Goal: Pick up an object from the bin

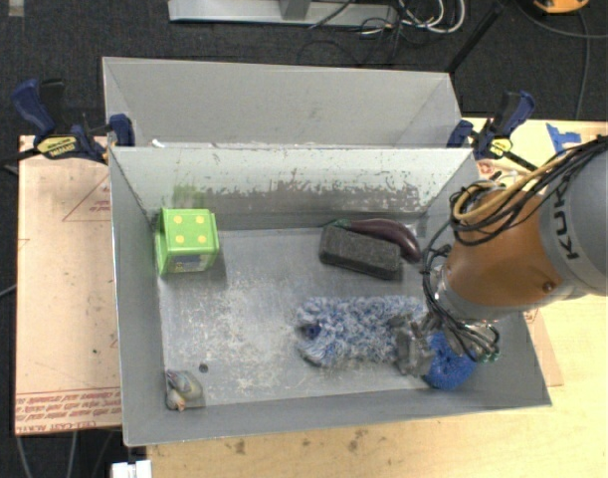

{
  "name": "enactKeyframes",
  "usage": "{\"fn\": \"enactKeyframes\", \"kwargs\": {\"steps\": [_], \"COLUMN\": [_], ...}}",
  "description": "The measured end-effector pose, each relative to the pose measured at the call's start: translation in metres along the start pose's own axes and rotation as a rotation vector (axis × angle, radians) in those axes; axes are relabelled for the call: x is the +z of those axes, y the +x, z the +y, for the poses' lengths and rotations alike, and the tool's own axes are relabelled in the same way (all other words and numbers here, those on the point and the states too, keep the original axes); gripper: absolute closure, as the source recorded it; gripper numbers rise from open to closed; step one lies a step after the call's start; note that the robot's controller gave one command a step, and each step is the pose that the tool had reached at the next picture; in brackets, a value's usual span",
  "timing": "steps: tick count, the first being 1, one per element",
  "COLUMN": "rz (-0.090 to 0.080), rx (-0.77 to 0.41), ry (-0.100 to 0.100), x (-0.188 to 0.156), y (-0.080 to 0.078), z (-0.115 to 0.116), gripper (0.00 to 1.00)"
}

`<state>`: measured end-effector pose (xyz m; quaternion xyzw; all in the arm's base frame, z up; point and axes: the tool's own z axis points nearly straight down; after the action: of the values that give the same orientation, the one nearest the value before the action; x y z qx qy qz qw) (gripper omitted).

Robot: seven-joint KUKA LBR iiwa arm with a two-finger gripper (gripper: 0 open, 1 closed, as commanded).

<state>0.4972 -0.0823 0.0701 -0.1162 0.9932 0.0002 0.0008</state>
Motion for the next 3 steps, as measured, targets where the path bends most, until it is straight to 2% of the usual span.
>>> {"fn": "enactKeyframes", "kwargs": {"steps": [1,2,3], "rz": [-0.004,-0.004,0.003], "rx": [-0.001,-0.001,-0.1], "ry": [0.001,0.001,-0.001], "x": [0.0,0.0,-0.001], "y": [-0.001,-0.001,-0.028], "z": [0.0,0.0,-0.005], "gripper": [0.0,0.0,0.0]}}
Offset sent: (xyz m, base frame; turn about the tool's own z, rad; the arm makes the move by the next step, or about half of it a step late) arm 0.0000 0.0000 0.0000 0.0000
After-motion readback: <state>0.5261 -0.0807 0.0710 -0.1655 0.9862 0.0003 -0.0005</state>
